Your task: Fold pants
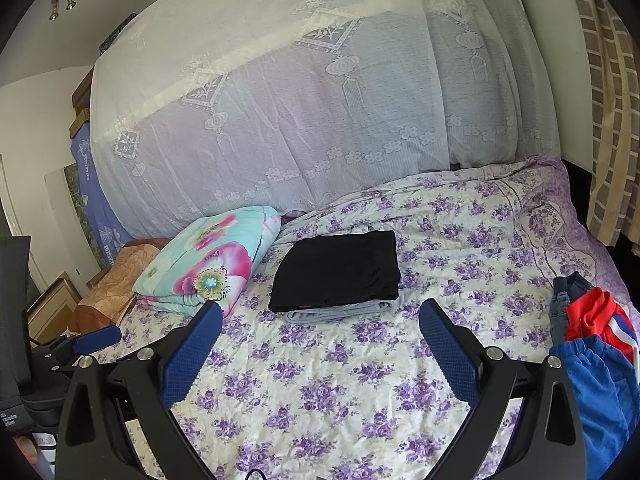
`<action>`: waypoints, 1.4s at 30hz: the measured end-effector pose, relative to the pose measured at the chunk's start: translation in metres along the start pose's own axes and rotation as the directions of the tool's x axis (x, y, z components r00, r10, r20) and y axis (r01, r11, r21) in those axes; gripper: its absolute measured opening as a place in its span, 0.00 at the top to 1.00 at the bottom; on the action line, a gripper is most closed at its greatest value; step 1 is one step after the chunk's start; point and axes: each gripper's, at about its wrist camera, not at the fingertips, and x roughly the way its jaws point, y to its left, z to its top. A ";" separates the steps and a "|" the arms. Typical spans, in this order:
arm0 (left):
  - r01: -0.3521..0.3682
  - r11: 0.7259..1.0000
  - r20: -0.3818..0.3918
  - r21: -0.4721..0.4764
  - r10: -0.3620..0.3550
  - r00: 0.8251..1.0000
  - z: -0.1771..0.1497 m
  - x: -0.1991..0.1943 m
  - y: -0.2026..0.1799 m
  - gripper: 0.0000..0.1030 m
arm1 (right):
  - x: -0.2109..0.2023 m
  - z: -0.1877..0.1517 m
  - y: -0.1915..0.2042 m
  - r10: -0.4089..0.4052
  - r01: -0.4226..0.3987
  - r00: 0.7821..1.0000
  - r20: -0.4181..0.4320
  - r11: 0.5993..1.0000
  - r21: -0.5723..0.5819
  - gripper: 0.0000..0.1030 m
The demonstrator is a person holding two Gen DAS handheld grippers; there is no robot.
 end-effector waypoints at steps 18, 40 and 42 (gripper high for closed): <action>0.002 1.000 -0.004 0.004 -0.002 1.000 0.000 0.001 0.001 0.05 | 0.000 0.000 -0.001 0.006 -0.006 1.000 0.000 1.000 0.003 0.04; 0.000 1.000 -0.008 0.007 0.000 1.000 0.000 0.003 0.001 0.05 | 0.002 0.002 0.001 0.008 -0.008 1.000 -0.001 1.000 0.017 0.04; 0.002 1.000 -0.009 0.006 -0.002 1.000 -0.002 0.002 0.004 0.05 | 0.002 0.002 0.001 0.007 -0.007 1.000 -0.001 1.000 0.016 0.04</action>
